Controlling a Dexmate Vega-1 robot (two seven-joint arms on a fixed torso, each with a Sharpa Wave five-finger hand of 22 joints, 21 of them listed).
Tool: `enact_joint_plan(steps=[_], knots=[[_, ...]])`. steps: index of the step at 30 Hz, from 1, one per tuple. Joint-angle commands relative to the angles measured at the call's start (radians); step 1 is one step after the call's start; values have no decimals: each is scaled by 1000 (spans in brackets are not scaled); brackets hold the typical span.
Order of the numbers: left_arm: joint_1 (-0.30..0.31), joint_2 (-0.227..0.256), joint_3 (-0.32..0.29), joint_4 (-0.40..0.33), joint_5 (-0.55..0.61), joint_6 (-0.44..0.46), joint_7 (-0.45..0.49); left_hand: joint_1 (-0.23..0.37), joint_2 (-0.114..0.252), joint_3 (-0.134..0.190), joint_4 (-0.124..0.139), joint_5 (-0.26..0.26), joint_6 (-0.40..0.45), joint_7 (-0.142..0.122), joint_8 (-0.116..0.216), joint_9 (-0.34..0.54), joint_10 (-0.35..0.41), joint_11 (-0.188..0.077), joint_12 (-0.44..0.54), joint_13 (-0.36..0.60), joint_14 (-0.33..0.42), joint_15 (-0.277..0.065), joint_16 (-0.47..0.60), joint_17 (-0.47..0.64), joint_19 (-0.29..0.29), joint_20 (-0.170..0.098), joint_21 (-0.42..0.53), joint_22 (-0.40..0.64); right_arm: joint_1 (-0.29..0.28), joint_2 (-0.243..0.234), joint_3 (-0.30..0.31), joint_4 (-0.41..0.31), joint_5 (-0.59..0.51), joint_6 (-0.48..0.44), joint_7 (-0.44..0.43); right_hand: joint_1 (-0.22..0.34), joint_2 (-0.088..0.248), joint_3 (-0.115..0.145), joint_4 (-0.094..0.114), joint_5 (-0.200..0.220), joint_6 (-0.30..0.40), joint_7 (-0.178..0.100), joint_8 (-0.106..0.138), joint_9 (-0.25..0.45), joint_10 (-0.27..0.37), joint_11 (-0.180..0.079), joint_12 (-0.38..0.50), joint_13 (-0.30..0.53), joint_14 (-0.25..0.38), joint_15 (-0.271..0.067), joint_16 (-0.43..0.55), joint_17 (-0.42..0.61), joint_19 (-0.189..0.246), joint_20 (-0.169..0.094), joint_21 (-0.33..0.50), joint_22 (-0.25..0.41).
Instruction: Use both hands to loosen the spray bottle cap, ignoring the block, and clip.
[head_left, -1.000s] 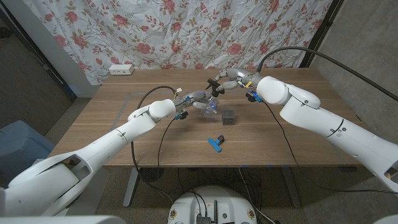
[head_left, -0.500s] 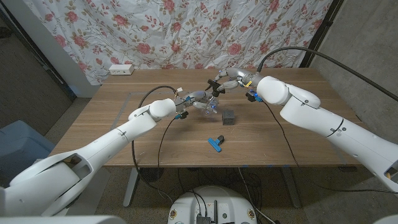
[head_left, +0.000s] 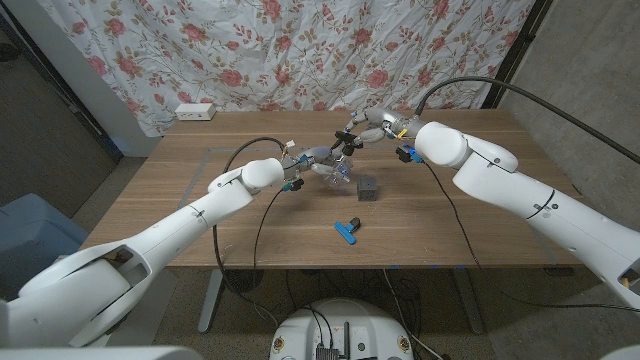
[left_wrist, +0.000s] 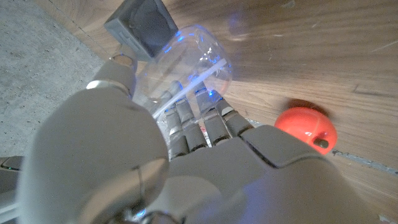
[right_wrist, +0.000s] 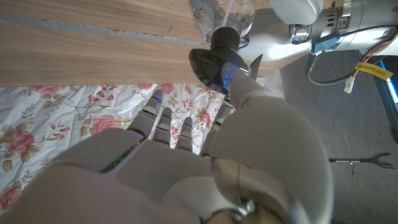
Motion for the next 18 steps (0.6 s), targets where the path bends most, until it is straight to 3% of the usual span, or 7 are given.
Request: enact_joint_plan(steps=[1,5,12,18], knots=[[-8,-11,7,16,2,1,-1,-38,134,21,16,1,1,2,7,-2,3,4,-2,2,-3,-98,1,2,-5,-16,1,1,2,-2,7,15,31,32,-16,21,-1,-10,7,7,45,-1,30,13,31,-2,13,2,4,0,11,6,3,-4,2,3],[-8,-12,7,17,2,2,2,-46,135,22,17,0,0,1,8,-3,3,5,-4,2,-4,-97,-1,1,-4,-16,1,1,9,-5,6,21,38,42,-5,36,-4,-22,9,7,87,-1,56,26,51,-4,16,1,14,-6,18,10,12,-3,5,3],[-11,-17,9,24,2,-1,5,-53,136,24,17,0,0,0,9,-6,2,7,-8,2,-2,-96,-3,0,-4,-16,1,1,13,-6,6,22,38,44,-7,48,-6,-27,8,8,104,-1,68,32,60,-6,16,1,15,-7,21,13,12,-3,4,3],[-12,-20,10,30,1,-2,6,-64,136,26,20,-1,-1,-2,10,-9,2,7,-13,-1,0,-96,-5,-2,-3,-16,2,1,13,-5,8,27,38,52,-12,91,-2,-28,5,14,150,-1,99,48,78,-20,17,2,18,-14,27,21,6,-4,2,3]])
